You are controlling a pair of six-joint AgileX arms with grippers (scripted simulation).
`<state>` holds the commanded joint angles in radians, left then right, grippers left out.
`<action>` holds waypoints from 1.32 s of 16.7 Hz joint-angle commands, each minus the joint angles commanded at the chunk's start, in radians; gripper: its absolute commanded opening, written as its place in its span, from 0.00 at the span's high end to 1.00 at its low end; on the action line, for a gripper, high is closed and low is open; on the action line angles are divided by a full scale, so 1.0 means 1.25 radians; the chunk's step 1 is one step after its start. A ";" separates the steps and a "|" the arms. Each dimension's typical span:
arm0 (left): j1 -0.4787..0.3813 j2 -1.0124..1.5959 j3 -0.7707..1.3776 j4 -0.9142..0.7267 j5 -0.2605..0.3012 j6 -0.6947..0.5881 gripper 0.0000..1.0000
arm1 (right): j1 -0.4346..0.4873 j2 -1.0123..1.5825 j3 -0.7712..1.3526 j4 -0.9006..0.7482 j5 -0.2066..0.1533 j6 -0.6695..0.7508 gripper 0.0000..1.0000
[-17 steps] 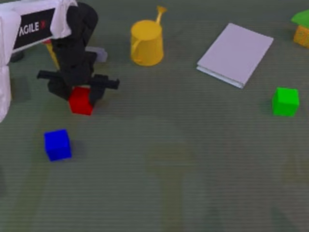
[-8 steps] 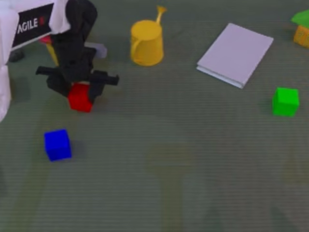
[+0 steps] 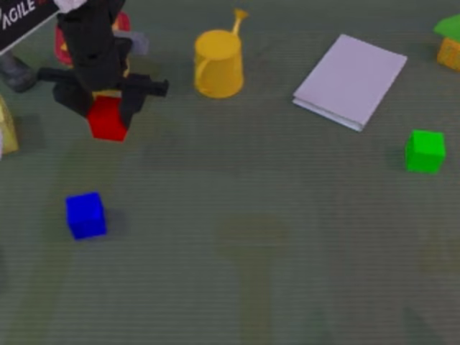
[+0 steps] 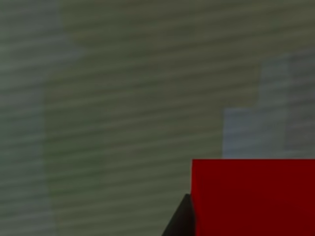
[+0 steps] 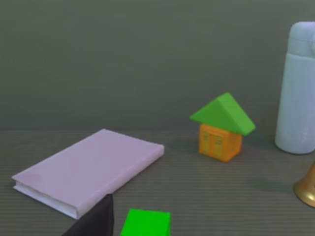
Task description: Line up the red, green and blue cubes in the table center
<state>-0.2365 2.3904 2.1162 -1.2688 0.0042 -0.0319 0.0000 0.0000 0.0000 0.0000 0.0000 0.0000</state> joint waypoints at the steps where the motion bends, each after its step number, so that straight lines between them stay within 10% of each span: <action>1: 0.000 0.000 0.000 0.000 0.000 0.000 1.00 | 0.000 0.000 0.000 0.000 0.000 0.000 0.00; 16: -0.292 -0.330 -0.476 0.130 -0.014 -0.441 1.00 | 0.000 0.000 0.000 0.000 0.000 0.000 0.00; 22: -0.313 -0.358 -0.507 0.141 -0.015 -0.471 1.00 | 0.000 0.000 0.000 0.000 0.000 0.000 0.00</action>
<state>-0.6281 1.9432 1.4830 -1.0929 -0.0146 -0.6212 0.0000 0.0000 0.0000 0.0000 0.0000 0.0000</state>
